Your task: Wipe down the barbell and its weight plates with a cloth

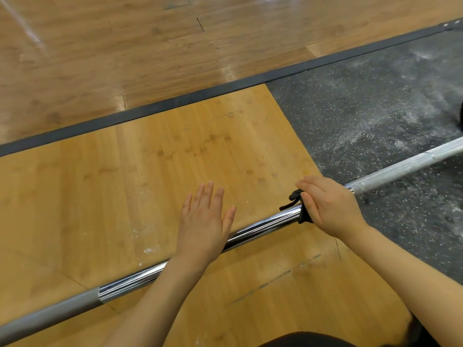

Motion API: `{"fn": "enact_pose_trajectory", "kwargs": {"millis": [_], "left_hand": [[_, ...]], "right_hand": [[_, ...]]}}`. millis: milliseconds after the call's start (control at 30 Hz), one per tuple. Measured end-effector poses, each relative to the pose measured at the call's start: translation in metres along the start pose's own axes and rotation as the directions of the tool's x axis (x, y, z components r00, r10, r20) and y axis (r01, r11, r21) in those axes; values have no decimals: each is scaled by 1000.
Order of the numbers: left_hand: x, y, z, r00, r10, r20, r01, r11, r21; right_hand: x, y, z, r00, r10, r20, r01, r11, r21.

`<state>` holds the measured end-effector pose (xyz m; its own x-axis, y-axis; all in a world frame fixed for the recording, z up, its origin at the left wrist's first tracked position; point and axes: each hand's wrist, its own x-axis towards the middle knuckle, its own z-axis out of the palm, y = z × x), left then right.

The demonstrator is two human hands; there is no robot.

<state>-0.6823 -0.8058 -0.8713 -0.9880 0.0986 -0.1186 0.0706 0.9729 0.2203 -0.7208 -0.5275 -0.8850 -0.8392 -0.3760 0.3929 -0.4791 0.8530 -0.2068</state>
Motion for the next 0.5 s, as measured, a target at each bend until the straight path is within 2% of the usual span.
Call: {"fn": "enact_pose_trajectory", "kwargs": {"millis": [233, 500], "left_hand": [[-4, -2, 2, 999, 35, -19, -36, 997, -72], [-7, 3, 0, 993, 73, -94, -82, 992, -99]], "right_hand": [[2, -2, 0, 996, 28, 87, -27, 1000, -11], [2, -5, -3, 992, 46, 120, -44, 999, -22]]}}
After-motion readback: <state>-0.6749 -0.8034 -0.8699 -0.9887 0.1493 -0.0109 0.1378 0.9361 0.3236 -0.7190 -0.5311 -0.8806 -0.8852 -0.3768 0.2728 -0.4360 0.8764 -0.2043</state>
